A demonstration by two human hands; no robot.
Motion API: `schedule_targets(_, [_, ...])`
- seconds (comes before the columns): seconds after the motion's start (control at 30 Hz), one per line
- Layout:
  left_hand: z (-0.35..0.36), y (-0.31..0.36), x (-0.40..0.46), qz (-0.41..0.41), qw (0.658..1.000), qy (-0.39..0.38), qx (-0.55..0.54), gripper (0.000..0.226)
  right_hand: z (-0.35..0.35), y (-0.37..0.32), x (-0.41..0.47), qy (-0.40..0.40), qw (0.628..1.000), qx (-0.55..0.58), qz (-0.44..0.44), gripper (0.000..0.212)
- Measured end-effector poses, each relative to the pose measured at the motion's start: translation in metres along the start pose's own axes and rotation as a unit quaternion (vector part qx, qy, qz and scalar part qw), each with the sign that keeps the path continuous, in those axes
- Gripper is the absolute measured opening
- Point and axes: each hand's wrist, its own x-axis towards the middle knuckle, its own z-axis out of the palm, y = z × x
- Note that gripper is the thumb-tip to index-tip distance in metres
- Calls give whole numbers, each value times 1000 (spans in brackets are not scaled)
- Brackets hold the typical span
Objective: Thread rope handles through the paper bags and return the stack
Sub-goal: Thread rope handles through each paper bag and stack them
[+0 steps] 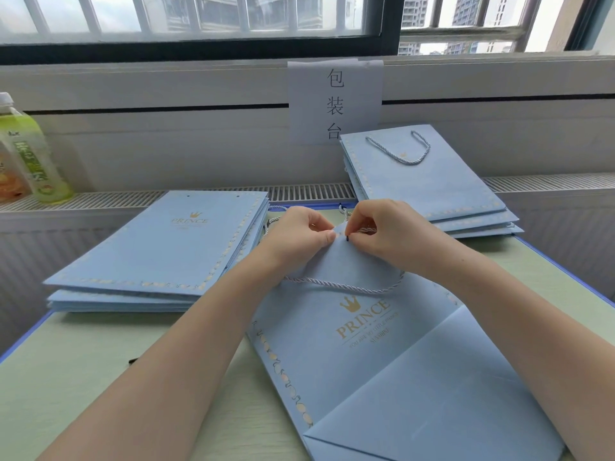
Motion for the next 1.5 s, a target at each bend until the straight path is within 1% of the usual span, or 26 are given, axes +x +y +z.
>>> schedule_targets(0.07, [-1,2,-1,-17,1000,-12,-16,19,1,2,0,-2,1000,6,7,4])
schedule_targets(0.1, [-2,3,-1,-32,999,-22,-28,17,1,3,0,-1,1000,15,16,8])
schedule_targets(0.2, [-5,6,-3,-66,995,-48,-60,18,0,5,-1,-18,996,48,71,34])
schedule_targets(0.3, [-12,6,-2,-92,986,-69,-122,22,-4,6,-1,-35,992,27,119,52])
schedule_targets(0.37, [-16,6,0,-106,975,-83,-177,27,-8,6,-1,-28,991,44,126,54])
schedule_targets(0.43, [-22,6,0,-119,957,-109,-242,31,-12,4,0,-13,989,88,115,51])
schedule_targets(0.53, [-34,2,-1,-118,929,-176,-305,35,-18,-1,0,17,980,173,94,51])
schedule_targets(0.63, [-39,-3,-1,-106,902,-238,-344,44,-20,-5,-1,27,975,213,64,49])
schedule_targets(0.7, [-39,-6,0,-100,903,-254,-332,41,-18,-6,-2,24,974,221,47,47])
schedule_targets(0.8, [-38,-8,0,-82,922,-251,-282,25,-15,-8,-3,18,974,225,28,45])
schedule_targets(0.9, [-39,-6,0,-74,936,-233,-253,23,-13,-6,-2,7,976,219,20,45])
schedule_targets(0.97, [-39,-3,-3,-72,940,-244,-227,21,-12,-4,-2,-5,977,215,13,42])
schedule_targets(1.03, [-37,1,-6,-75,947,-238,-201,22,-12,-3,-2,-19,976,218,5,32])
schedule_targets(1.13, [-31,4,-7,-89,965,-168,-181,32,-13,-1,-3,-14,982,189,-12,10])
schedule_targets(1.17, [-29,5,-8,-88,970,-157,-165,33,-12,0,-2,-5,986,163,-16,6])
schedule_targets(1.23, [-27,5,-7,-88,977,-138,-137,36,-10,2,-1,14,995,97,-10,10])
schedule_targets(1.3, [-27,4,-7,-81,986,-107,-103,41,-9,1,0,39,997,59,10,11])
schedule_targets(1.4, [-27,4,-7,-25,996,-86,-23,48,-10,1,0,122,992,34,14,8])
schedule_targets(1.5, [-26,0,-7,51,994,-86,37,59,-14,7,0,197,980,20,16,8])
